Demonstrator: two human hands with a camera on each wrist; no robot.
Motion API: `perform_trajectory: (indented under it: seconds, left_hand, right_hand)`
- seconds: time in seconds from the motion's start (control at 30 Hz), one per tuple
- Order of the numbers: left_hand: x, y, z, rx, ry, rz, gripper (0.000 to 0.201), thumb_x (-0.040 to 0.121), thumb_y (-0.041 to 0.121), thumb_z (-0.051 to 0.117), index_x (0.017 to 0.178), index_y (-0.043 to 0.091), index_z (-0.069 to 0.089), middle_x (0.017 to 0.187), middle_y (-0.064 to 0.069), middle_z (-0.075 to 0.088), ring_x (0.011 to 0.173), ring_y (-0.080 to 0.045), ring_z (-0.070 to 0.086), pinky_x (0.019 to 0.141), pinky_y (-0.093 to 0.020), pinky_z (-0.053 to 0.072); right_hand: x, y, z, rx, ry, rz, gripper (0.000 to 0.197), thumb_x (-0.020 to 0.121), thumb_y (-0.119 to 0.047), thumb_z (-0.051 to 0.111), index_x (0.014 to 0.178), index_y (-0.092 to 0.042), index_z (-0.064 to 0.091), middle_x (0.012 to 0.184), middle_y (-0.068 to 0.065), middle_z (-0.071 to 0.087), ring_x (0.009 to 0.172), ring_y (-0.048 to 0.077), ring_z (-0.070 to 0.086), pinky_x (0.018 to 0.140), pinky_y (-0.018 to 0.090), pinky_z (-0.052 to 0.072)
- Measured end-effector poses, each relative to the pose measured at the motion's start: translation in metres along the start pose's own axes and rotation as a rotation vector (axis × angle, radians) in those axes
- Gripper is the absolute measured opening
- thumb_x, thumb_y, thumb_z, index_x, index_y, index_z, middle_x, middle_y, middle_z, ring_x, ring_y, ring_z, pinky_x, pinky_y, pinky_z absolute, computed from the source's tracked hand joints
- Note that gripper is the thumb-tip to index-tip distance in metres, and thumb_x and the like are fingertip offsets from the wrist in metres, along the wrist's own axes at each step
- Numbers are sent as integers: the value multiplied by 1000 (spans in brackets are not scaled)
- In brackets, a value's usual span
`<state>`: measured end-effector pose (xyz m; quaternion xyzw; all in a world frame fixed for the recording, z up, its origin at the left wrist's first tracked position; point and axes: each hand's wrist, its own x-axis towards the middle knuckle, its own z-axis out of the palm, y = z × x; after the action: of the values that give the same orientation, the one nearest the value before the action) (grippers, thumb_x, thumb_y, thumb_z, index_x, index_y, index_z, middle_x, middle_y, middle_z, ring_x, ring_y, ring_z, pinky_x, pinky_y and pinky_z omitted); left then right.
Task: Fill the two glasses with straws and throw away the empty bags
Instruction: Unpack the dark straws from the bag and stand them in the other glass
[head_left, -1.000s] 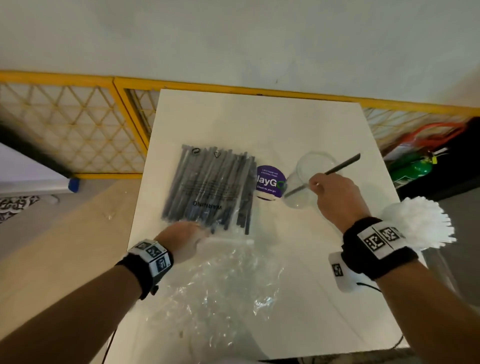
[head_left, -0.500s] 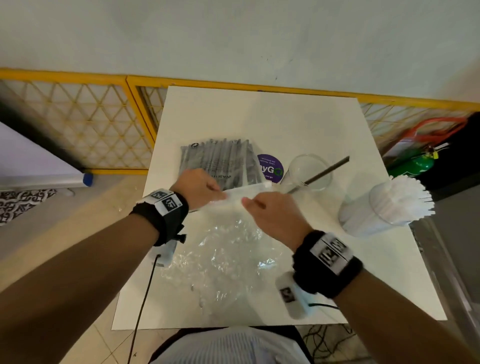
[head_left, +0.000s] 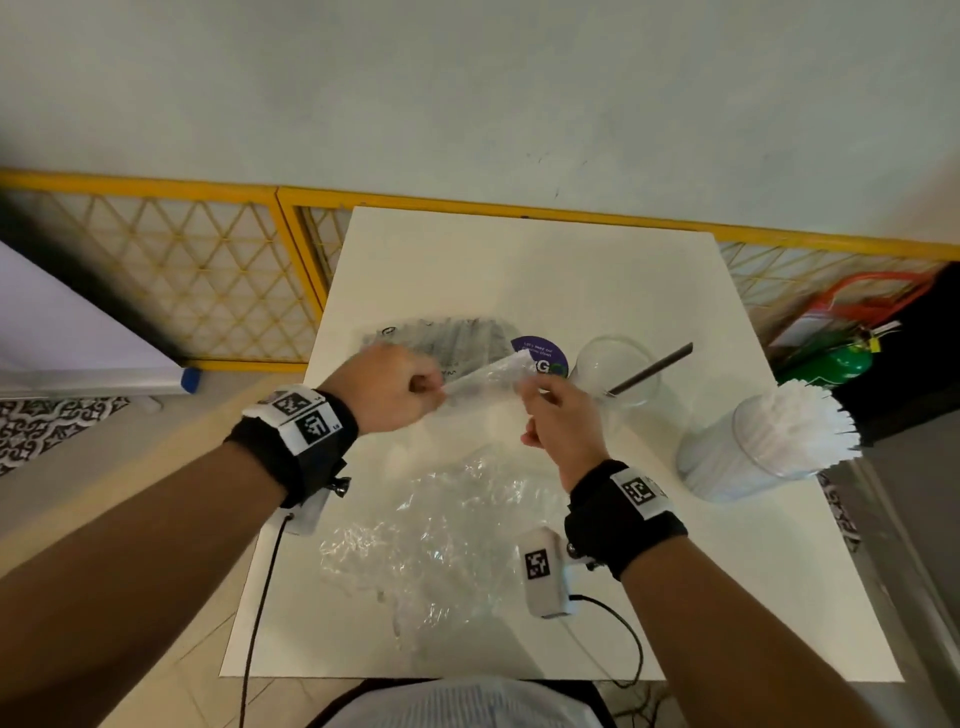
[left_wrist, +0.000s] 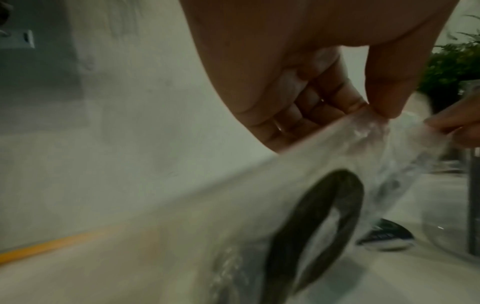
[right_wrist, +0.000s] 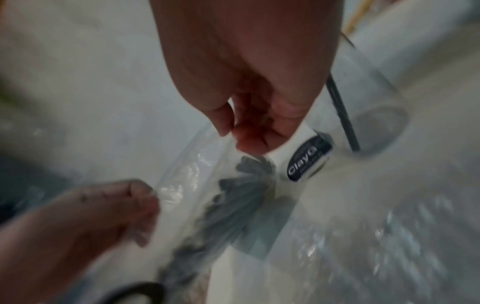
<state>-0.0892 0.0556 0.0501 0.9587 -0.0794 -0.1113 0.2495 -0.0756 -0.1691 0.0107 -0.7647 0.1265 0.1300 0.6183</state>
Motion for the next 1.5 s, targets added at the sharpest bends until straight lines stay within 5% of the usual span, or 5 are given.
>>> perform_trajectory:
  seconds: [0.2, 0.33, 0.43, 0.77, 1.5]
  left_hand:
    - [16, 22, -55, -44, -37, 25, 17, 90, 43, 65, 106, 37, 68, 96, 16, 66, 91, -6, 60, 80, -26, 46]
    - [36, 50, -50, -96, 36, 125, 23, 91, 36, 67, 111, 27, 74, 103, 14, 71, 88, 0, 61, 79, -6, 40]
    - [42, 58, -40, -113, 78, 123, 13, 90, 26, 70, 100, 22, 78, 94, 14, 71, 77, 8, 58, 70, 5, 34]
    - [30, 53, -36, -354, 144, -2, 35, 79, 21, 81, 109, 25, 65, 84, 7, 75, 85, -2, 67, 81, -15, 47]
    - [-29, -55, -51, 45, 203, -282, 10, 83, 16, 76, 82, 26, 74, 71, 17, 68, 77, 2, 59, 66, -10, 38]
  right_hand:
    - [-4, -22, 2, -285, 49, -470, 8, 89, -26, 69, 87, -22, 75, 89, -10, 64, 78, 5, 61, 76, 10, 46]
    - [-5, -31, 13, -321, 81, -618, 8, 89, -23, 68, 90, -17, 73, 96, -17, 64, 91, 15, 62, 81, 24, 51]
    - [-5, -33, 16, -338, 83, -575, 11, 93, -25, 64, 93, -17, 71, 85, -11, 68, 83, 16, 64, 76, 27, 51]
    - [-9, -36, 19, -343, 72, -608, 10, 91, -25, 66, 94, -15, 69, 86, -11, 66, 86, 11, 63, 79, 24, 50]
    - [-11, -24, -34, 11, 139, -389, 16, 78, -27, 71, 71, -19, 60, 85, 18, 71, 82, 24, 67, 79, 38, 51]
